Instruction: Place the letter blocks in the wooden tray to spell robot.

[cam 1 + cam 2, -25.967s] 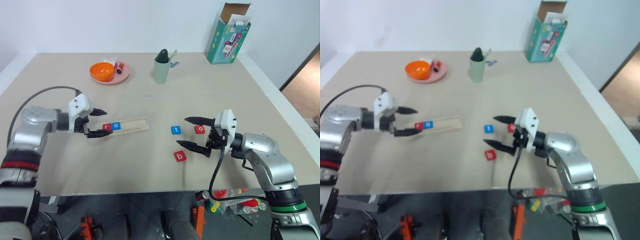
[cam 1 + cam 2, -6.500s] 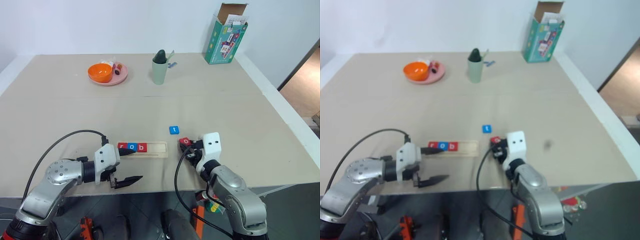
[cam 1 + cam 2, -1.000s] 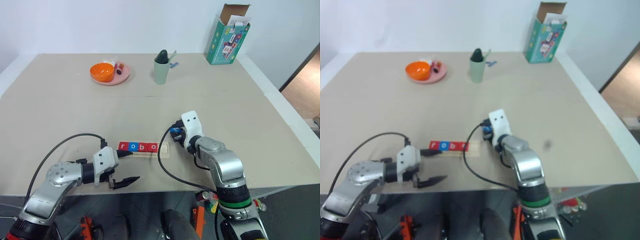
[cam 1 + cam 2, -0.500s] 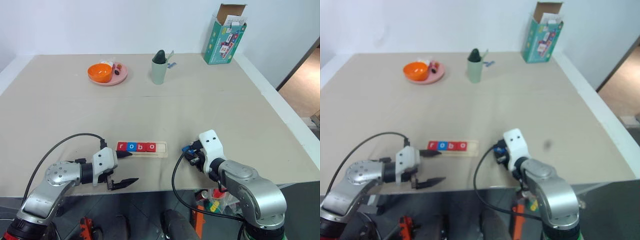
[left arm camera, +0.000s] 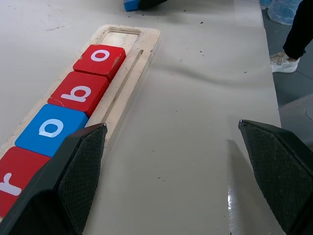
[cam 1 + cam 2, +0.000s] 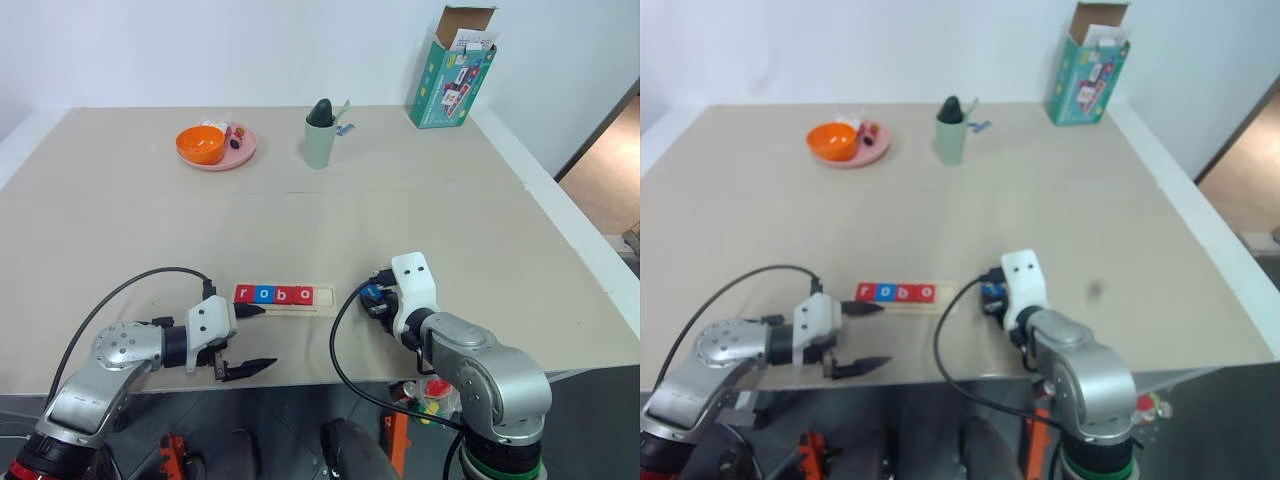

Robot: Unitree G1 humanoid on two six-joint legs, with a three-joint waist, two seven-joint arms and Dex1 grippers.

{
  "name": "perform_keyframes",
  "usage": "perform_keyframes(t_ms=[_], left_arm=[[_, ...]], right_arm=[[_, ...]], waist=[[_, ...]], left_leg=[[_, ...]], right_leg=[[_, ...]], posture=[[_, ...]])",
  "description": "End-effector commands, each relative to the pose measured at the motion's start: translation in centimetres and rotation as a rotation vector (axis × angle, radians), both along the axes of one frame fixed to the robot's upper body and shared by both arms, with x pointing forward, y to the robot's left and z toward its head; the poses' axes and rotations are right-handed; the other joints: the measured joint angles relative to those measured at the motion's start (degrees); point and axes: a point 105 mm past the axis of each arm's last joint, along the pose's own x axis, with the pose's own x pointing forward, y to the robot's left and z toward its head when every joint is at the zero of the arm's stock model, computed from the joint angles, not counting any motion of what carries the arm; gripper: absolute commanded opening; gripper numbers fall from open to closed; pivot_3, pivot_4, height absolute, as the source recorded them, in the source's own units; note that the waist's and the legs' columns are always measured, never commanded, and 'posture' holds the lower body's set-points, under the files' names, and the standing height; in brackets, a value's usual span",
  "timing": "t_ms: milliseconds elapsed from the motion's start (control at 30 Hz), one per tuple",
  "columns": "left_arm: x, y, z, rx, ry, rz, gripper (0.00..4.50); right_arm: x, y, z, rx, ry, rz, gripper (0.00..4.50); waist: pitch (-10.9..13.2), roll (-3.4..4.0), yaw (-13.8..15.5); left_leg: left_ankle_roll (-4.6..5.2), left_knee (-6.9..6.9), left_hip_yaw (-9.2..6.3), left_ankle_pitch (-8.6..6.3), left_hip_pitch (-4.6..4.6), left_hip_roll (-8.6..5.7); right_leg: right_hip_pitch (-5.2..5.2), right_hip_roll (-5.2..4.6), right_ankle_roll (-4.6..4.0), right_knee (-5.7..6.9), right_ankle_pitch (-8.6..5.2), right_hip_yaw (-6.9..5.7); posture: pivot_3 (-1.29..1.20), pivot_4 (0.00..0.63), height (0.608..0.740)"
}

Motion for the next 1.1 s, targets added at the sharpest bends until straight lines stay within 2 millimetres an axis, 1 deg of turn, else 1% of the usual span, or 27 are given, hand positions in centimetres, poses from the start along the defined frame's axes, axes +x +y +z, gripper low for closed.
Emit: perform_keyframes(t_ms=[33,133,167,200,300,367,433,500,567,633,667,767,900,1100], left_arm=[[0.0,0.2,0.7,0.008,-0.041,-0.001,4.5],[0.0,0.3,0.7,0.012,-0.041,0.001,4.5],[0.0,0.3,0.7,0.014,-0.041,0.002,4.5],[0.0,0.3,0.7,0.015,-0.041,0.002,4.5],[0.0,0.2,0.5,0.018,-0.043,-0.002,4.5],[0.1,0.1,0.5,0.019,-0.045,-0.008,4.5],[0.2,-0.1,0.4,0.017,-0.047,-0.014,4.5],[0.4,-0.2,0.4,0.015,-0.051,-0.019,4.5],[0.5,-0.4,0.4,0.011,-0.054,-0.027,4.5],[0.5,-0.7,0.4,0.005,-0.057,-0.037,4.5],[0.5,-0.7,0.4,0.003,-0.058,-0.039,4.5],[0.6,-0.9,0.4,0.002,-0.06,-0.044,4.5],[0.5,-0.7,0.3,0.007,-0.061,-0.034,4.5],[0.2,-0.3,0.3,0.016,-0.059,-0.015,4.5]], right_arm=[[0.1,0.4,0.5,0.019,-0.017,0.019,2.84],[0.6,0.1,1.8,0.008,-0.079,0.024,3.96],[0.7,-0.1,2.4,0.013,-0.096,0.03,4.28],[0.9,-0.3,3.1,0.014,-0.122,0.05,4.49],[1.8,-1.5,5.1,-0.029,-0.195,0.157,4.49],[2.4,-2.4,5.8,-0.061,-0.207,0.253,4.49],[2.6,-2.5,6.2,-0.124,-0.226,0.437,4.49],[2.5,-2.5,5.7,-0.151,-0.201,0.611,4.49],[2.7,-2.5,4.9,-0.221,-0.208,0.785,4.49],[3.4,-2.6,4.0,-0.25,-0.226,0.909,4.49],[3.9,-2.5,3.9,-0.25,-0.25,0.95,4.49],[5.1,-2.1,3.8,-0.145,-0.287,1.04,4.49],[4.9,-2.3,2.7,-0.12,-0.309,1.209,4.49],[4.5,-2.8,1.8,-0.109,-0.288,1.296,4.49]], waist=[[0.0,0.0,0.0],[0.0,0.0,0.0],[0.0,0.0,0.0],[0.0,0.01,0.0],[0.0,0.02,0.0],[0.0,0.02,0.0],[0.0,0.02,0.0],[0.0,0.04,0.0],[0.0,0.03,0.0],[0.0,0.04,-0.3],[0.0,0.05,-0.3],[0.1,0.06,-0.4],[0.1,0.06,-0.2],[0.1,0.06,0.1]], left_leg=[[0.0,0.0,0.0,0.0,0.0,0.0],[0.01,0.02,0.01,0.01,0.01,-0.01],[0.01,0.04,0.02,0.01,0.01,-0.02],[0.0,0.06,0.05,0.01,0.01,-0.03],[0.0,0.1,0.08,0.01,0.01,-0.06],[0.01,0.09,0.1,0.01,0.0,-0.08],[0.01,0.07,0.09,0.01,0.0,-0.09],[0.01,0.03,0.1,0.0,0.01,-0.09],[0.05,-0.01,0.06,-0.02,0.02,-0.05],[0.12,-0.01,0.08,-0.06,0.07,-0.02],[0.12,-0.02,0.06,-0.06,0.08,0.01],[0.12,-0.02,0.07,-0.06,0.1,0.0],[0.12,0.03,0.06,-0.06,0.09,-0.03],[0.12,0.04,0.07,-0.06,0.09,-0.06]], right_leg=[[0.0,0.0,0.0,0.0,0.0,0.0],[0.01,-0.01,-0.02,0.0,0.01,0.02],[0.01,-0.02,-0.02,0.0,0.01,0.04],[0.01,-0.03,-0.02,0.0,0.01,0.07],[0.03,-0.06,-0.01,-0.02,0.02,0.09],[0.04,-0.09,-0.01,-0.08,0.02,0.1],[0.07,-0.09,0.0,-0.11,0.01,0.08],[0.05,-0.07,0.01,-0.12,-0.01,0.07],[0.06,-0.01,0.01,-0.12,-0.01,0.03],[0.05,0.05,0.01,-0.11,-0.01,0.05],[0.06,0.08,0.01,-0.1,0.0,0.04],[0.07,0.11,0.1,-0.07,0.08,0.07],[0.12,0.07,0.3,-0.07,0.2,0.09],[0.16,0.0,0.35,-0.07,0.16,0.11]], posture=[[0.0,0.15,0.74],[0.0,0.15,0.74],[0.0,0.15,0.74],[0.0,0.15,0.74],[0.0,0.15,0.74],[0.0,0.15,0.74],[0.0,0.15,0.74],[0.0,0.15,0.74],[0.0,0.15,0.74],[0.0,0.15,0.74],[0.0,0.15,0.74],[0.0,0.15,0.74],[0.0,0.15,0.74],[0.0,0.15,0.74]])
